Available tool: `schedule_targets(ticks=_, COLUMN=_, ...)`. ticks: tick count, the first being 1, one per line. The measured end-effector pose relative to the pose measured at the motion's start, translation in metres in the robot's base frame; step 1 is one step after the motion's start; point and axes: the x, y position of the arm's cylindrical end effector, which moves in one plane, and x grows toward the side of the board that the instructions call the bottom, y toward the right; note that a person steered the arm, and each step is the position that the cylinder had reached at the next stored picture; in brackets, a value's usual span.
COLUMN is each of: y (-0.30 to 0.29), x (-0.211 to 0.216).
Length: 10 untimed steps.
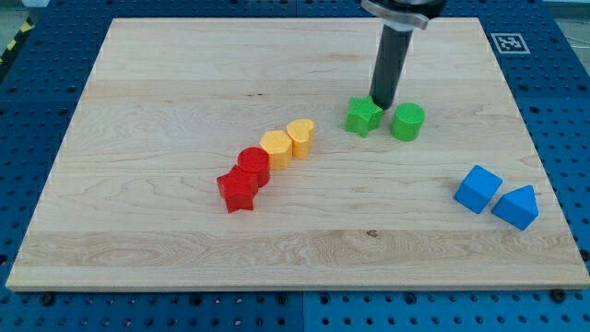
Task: Push the green circle parallel to the right of the green star
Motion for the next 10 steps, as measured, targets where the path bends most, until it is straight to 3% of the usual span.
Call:
schedule_targets(ticks=1, y=-0.025, x=0.0)
schedule_targets(ticks=3, y=-0.037, x=0.04)
schedule_targets(ticks=4, y=-0.03, x=0.023)
schedule_targets(ticks=8, y=0.001, x=0.042)
schedule_targets(ticks=10, y=0.051, x=0.046)
